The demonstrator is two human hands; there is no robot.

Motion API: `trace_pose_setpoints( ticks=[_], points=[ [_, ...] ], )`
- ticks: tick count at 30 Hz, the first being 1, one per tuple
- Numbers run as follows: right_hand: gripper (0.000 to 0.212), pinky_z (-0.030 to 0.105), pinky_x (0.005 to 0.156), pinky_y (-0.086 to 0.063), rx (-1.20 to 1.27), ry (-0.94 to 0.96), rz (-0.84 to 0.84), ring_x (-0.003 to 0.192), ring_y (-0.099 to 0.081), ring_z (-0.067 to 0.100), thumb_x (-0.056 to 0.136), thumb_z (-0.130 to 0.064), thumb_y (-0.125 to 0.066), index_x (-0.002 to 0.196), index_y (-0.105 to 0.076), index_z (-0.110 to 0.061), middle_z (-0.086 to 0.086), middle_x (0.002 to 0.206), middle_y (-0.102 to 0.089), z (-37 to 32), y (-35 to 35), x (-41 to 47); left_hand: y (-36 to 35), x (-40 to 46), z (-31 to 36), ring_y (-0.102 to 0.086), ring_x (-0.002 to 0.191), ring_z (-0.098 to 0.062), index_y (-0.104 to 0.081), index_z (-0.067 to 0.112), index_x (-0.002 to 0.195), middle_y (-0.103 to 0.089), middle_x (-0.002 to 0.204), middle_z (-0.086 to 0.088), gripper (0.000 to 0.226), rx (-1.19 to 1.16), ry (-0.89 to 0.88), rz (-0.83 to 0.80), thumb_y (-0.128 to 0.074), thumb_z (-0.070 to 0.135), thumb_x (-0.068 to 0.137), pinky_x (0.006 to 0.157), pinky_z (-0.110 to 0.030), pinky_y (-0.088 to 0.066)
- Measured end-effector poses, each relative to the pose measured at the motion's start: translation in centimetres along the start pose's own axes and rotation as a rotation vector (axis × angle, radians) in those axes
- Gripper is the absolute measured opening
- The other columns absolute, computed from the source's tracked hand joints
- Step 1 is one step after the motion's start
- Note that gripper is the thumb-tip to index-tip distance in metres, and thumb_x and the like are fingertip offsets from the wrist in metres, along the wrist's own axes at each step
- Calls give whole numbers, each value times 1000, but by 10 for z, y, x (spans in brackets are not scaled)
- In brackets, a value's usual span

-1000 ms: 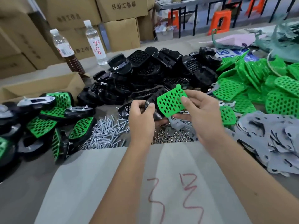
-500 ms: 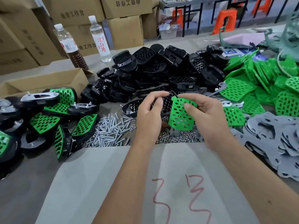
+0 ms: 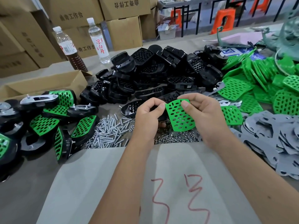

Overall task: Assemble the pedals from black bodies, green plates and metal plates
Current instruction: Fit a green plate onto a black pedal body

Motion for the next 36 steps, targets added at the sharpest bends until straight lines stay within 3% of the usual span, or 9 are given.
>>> trace_pose_setpoints(
  ticks=[8,12,16,20,25,28,31,33,36],
  points=[
    [17,48,63,-64,-36,-79,59,82,-74,35,105,-10,-58,107,-75,-9,21,98,-77,-1,1,3,-3,0,-2,-52,76,-9,-60,19,79,-57,79,15,23,334,-283,73,-57,13,101,73,-40,-50],
    [22,29,50,-57,-12,-149,-15,67,-72,19,106,-7,-56,102,-77,-9,12,84,-76,-5,9,7,-5,-5,2,-55,87,-15,-61,15,83,-59,92,0,17,489,-472,99,-59,6,97,78,-34,-45],
    [24,29,50,-57,-8,-174,-65,65,-72,18,106,-5,-54,100,-77,-9,11,83,-76,-6,12,8,-9,-9,0,-54,85,-15,-63,13,84,-58,95,1,17,596,-464,156,-60,-1,95,73,-37,-45],
    [23,49,69,-64,-75,-131,-37,78,-73,27,106,-8,-55,101,-77,-13,19,95,-77,-3,7,7,-9,-6,-3,-53,84,-9,-61,21,82,-58,95,2,22,594,-356,231,-61,5,97,70,-30,-40],
    [20,44,72,-63,-134,-55,109,85,-74,25,105,-12,-59,101,-78,-18,10,94,-79,-3,6,7,-10,-5,-3,-57,88,-6,-61,26,80,-59,96,4,24,467,-301,202,-58,15,100,80,-26,-46],
    [21,41,80,-62,-165,-40,324,93,-72,16,107,-17,-57,120,-72,-13,-3,96,-77,-6,15,14,-7,-4,-3,-67,82,-25,-65,26,83,-62,91,8,20,340,-212,242,-55,21,100,76,-55,-58],
    [63,37,110,-48,-151,-20,342,124,-59,-2,107,-38,-55,161,-31,-18,-14,136,-65,-15,32,17,-4,-5,-2,-62,57,-4,-66,17,87,-62,79,14,17,197,-163,249,-58,23,102,64,-52,-59],
    [72,36,120,-36,-386,52,316,143,-46,7,106,-38,-56,165,-20,-18,-2,161,-44,-23,43,16,-5,-5,-2,-60,54,-1,-66,13,90,-62,77,14,17,132,-121,221,-60,25,101,64,-55,-59],
    [53,44,114,-37,-1173,80,371,134,-50,38,102,-38,-61,144,-57,-6,21,141,-60,-29,60,14,-6,-4,-1,-61,57,-2,-67,18,90,-65,86,4,14,96,-104,193,-63,28,99,59,-51,-57]
  ],
)
Point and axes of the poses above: each hand's wrist, its own x-axis towards the middle knuckle, its own y-axis out of the back of the hand, z = x × y, the point moved 1 cm from there along x, towards the middle knuckle
